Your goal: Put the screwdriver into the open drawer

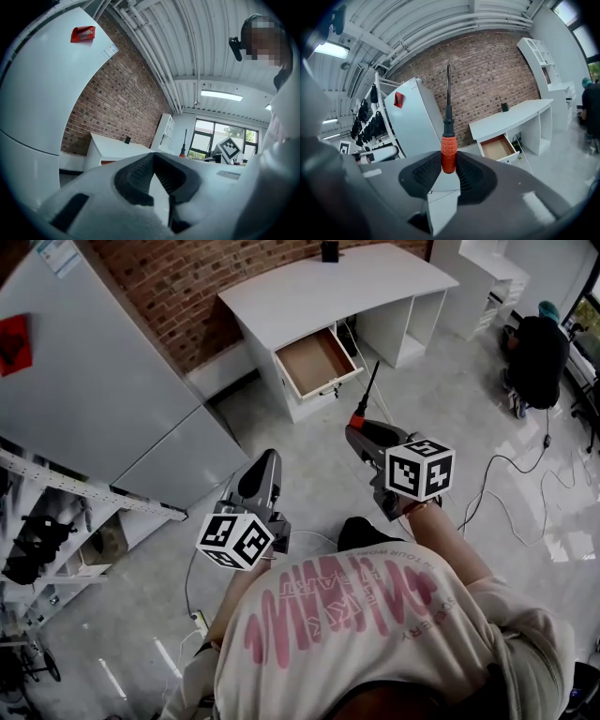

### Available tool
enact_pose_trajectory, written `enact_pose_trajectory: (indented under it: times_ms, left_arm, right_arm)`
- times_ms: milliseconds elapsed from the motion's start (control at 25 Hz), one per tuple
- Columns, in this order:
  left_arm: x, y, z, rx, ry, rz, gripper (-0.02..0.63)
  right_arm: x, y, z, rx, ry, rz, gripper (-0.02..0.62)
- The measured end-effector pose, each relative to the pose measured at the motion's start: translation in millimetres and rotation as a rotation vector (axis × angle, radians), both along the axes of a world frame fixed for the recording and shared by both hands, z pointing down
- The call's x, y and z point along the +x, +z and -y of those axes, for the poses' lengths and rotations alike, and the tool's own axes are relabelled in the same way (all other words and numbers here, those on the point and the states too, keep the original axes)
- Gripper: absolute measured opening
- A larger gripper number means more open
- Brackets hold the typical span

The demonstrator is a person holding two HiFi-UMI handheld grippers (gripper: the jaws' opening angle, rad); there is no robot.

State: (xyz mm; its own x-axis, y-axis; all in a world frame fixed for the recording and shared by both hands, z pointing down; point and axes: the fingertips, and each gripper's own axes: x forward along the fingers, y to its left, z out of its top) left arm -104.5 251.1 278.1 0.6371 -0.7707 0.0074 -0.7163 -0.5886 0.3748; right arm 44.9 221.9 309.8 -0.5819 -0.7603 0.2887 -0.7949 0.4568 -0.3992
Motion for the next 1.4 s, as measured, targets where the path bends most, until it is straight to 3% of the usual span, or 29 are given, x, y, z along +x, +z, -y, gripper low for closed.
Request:
enact_pose_trajectory:
  times_ms: [400,720,960,1400]
  left_arm:
    - [-6.6,3.0,59.9,0.003,-0.052,-0.007,0.002]
    - [-2.5,2.4,154.7,-0.001,-0.116,-0.016,0.002]
    - [-7.9,-2.9,236.4,-0.001,-0.213,0.011,0.002]
    - [6.0,-2.2,332.0,0.006,-0.251,-0.013,0.002]
  right_arm:
    - [-12.5,1.6,63.1,0.018,-0.062,-0.008,0.110]
    - [-6.7,-1.0,169.7,0.035,-0.126,-0.012,0.110]
    - [-1.3,-15.8,260.2,0.064,-0.164,-0.007,0.110]
    - [0.1,-5.6,370.6,0.051,-0.249,-0.009,0.110]
